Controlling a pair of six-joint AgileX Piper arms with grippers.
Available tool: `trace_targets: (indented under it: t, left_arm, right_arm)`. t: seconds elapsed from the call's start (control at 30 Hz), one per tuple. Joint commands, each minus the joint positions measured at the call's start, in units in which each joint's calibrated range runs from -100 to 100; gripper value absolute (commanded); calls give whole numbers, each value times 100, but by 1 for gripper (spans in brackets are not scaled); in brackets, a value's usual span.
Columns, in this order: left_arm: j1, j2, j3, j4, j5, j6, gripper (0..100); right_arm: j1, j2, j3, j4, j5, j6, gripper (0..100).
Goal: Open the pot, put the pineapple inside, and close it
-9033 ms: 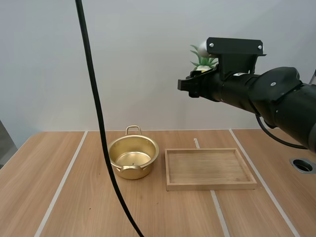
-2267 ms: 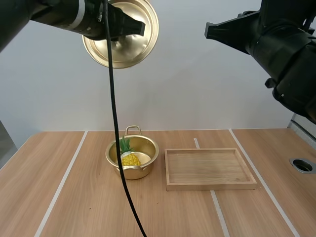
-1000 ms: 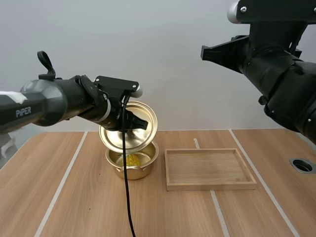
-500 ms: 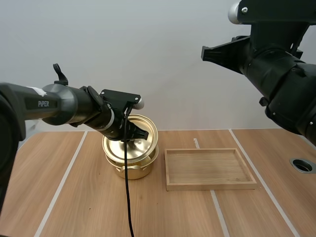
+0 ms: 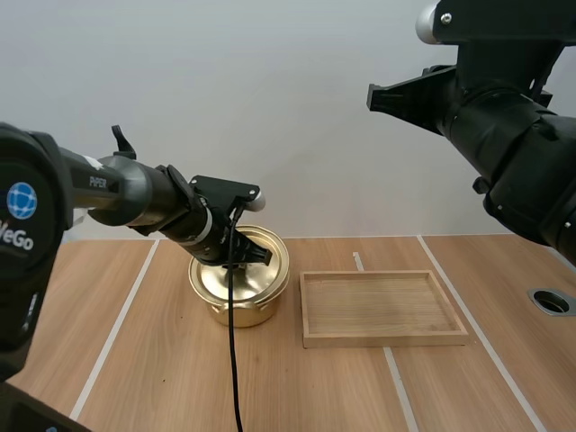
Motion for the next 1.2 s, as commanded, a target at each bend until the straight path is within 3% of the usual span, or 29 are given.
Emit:
trace_targets:
  t: [0.0, 1.17]
  left_arm:
    - [3, 164, 7, -60, 86, 56, 0]
    - [3, 841, 23, 113, -142, 173, 0]
  right_arm:
    - [-26, -50, 3, 13, -33, -35, 0]
    - [-26, -50, 3, 13, -33, -35, 0]
